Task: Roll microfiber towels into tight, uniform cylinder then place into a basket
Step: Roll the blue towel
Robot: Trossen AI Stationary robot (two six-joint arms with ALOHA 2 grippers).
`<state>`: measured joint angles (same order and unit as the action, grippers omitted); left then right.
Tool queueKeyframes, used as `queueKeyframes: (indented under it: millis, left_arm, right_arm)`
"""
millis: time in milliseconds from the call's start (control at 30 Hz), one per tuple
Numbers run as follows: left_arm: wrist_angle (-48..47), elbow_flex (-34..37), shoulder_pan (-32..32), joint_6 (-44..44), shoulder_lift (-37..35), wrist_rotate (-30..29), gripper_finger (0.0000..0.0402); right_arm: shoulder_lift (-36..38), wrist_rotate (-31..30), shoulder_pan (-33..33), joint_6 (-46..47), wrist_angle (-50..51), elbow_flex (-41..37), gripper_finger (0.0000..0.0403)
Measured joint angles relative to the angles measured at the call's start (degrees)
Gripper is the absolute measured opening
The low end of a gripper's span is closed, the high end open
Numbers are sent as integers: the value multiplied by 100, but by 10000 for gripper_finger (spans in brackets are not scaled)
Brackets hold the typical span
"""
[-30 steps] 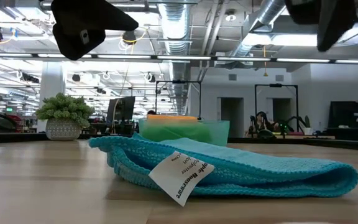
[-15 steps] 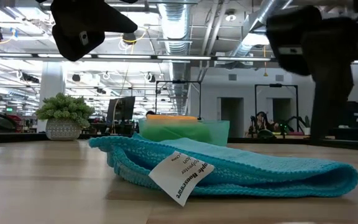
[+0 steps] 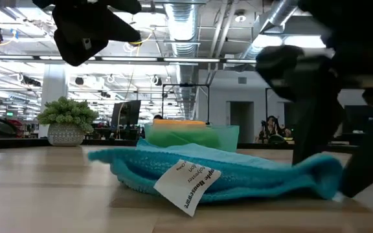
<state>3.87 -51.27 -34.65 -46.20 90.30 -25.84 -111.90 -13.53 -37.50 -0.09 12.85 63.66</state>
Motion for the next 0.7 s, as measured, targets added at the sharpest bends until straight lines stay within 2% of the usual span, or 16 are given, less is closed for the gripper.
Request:
queueKeyframes:
  millis: [100, 400, 533, 700]
  left_arm:
    - [-218, 0, -2, -4, 0, -2, 125]
    - [-373, 0, -2, -6, 0, 64, 125]
    - [-351, 0, -33, -23, 0, 190, 125]
    - [-338, 0, -229, 149, 0, 118, 125]
  right_arm:
    - [-57, 231, 84, 439, -31, 2, 124]
    - [-28, 408, 56, 1973, -51, 2, 26]
    - [-32, 669, 136, 3013, -317, -10, 11]
    - [-39, 795, 224, 4171, -719, -17, 19]
